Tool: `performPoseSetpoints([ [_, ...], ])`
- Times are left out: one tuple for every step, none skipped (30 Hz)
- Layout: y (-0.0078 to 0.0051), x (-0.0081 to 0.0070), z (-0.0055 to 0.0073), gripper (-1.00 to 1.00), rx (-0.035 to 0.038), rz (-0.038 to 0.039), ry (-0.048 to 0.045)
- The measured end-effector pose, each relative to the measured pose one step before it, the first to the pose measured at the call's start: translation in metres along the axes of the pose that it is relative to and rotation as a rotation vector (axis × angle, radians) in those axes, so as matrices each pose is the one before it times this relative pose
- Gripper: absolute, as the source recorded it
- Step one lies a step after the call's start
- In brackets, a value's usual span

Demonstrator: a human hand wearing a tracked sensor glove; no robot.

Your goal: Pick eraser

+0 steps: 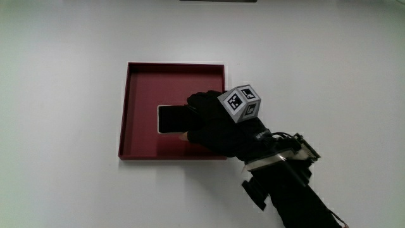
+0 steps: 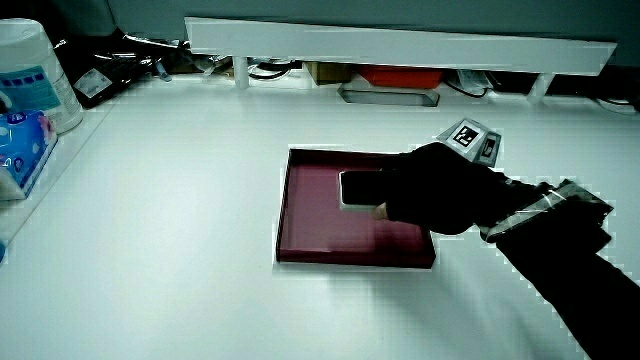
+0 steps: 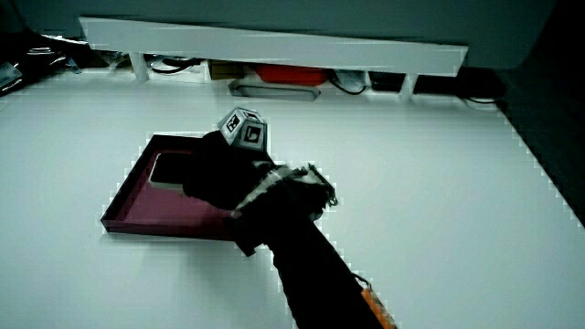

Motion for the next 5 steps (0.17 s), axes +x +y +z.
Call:
performPoseSetpoints([
  [-0.00517, -0.0038, 0.00448, 1.0, 0.01291, -0.00034, -0.01343],
  [-0.00511, -0.00374, 0.0046, 1.0, 0.01291, -0.00034, -0.01343],
  [-0.00505, -0.00368, 0.00471, 1.0, 0.01291, -0.00034, -0.01343],
  [-0.00499, -0.00361, 0.00483, 1.0, 0.01291, -0.00034, -0.01343],
  [-0.00493, -0.00354, 0.00494, 1.0, 0.01291, -0.00034, -0.01343],
])
